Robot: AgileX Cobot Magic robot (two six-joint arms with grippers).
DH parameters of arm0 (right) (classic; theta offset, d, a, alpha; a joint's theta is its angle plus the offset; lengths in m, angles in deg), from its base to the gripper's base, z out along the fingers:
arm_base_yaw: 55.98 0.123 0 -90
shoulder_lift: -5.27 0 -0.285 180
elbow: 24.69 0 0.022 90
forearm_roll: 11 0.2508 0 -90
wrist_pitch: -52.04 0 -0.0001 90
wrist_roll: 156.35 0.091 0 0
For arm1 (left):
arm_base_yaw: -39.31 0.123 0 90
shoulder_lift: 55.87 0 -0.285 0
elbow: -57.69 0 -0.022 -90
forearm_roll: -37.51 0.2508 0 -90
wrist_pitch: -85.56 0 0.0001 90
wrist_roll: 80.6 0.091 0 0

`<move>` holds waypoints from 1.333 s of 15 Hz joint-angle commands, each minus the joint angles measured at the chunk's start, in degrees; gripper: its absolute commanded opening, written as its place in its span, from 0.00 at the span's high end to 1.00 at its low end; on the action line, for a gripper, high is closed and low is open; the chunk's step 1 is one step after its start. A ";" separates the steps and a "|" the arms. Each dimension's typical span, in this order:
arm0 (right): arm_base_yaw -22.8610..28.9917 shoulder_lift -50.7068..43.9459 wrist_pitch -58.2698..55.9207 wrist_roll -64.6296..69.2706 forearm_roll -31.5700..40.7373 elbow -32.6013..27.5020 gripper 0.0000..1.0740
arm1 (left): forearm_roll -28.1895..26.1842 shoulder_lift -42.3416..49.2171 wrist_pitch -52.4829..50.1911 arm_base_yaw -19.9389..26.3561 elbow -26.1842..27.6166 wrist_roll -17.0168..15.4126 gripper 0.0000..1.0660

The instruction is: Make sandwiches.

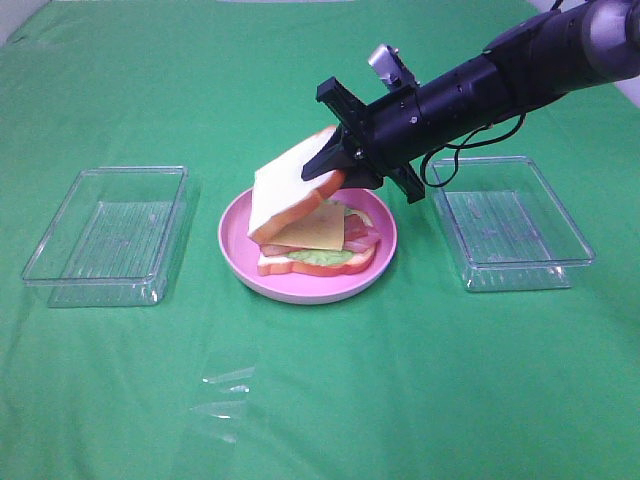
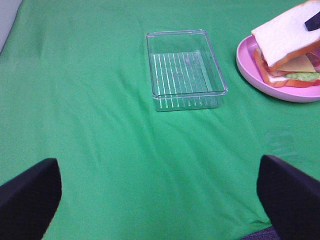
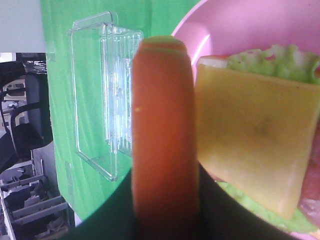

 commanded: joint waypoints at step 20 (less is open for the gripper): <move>-0.23 -12.32 -3.78 15.47 -38.16 0.69 0.22 | -0.11 1.03 -0.57 0.00 0.06 -0.23 0.08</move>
